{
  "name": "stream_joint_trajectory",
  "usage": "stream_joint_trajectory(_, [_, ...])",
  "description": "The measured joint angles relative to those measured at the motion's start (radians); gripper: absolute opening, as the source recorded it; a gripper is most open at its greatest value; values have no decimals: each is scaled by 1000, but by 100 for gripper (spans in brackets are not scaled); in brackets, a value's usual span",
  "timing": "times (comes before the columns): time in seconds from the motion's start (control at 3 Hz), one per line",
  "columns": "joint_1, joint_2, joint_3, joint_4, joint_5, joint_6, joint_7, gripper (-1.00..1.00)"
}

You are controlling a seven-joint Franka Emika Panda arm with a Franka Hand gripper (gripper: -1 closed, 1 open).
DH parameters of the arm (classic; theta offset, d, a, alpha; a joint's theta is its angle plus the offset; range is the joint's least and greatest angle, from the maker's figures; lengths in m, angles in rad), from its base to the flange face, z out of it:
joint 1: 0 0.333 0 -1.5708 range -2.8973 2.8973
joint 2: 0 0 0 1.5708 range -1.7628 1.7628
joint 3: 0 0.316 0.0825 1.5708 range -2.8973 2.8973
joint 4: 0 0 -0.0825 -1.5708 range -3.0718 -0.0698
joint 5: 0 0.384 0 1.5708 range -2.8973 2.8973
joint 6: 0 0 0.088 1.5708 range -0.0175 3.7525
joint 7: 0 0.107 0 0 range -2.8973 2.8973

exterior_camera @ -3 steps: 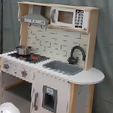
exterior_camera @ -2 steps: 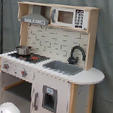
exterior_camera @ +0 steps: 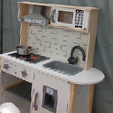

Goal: Play with the kitchen

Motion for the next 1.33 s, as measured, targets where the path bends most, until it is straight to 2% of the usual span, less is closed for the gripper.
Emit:
stream_joint_trajectory(0.33, [11,-17,0,-53,0,97,0,100])
stream_joint_trajectory(0.67, [46,-17,0,-131,0,169,0,100])
stream_joint_trajectory(1.33, [176,-17,-8,-281,0,244,-1,100])
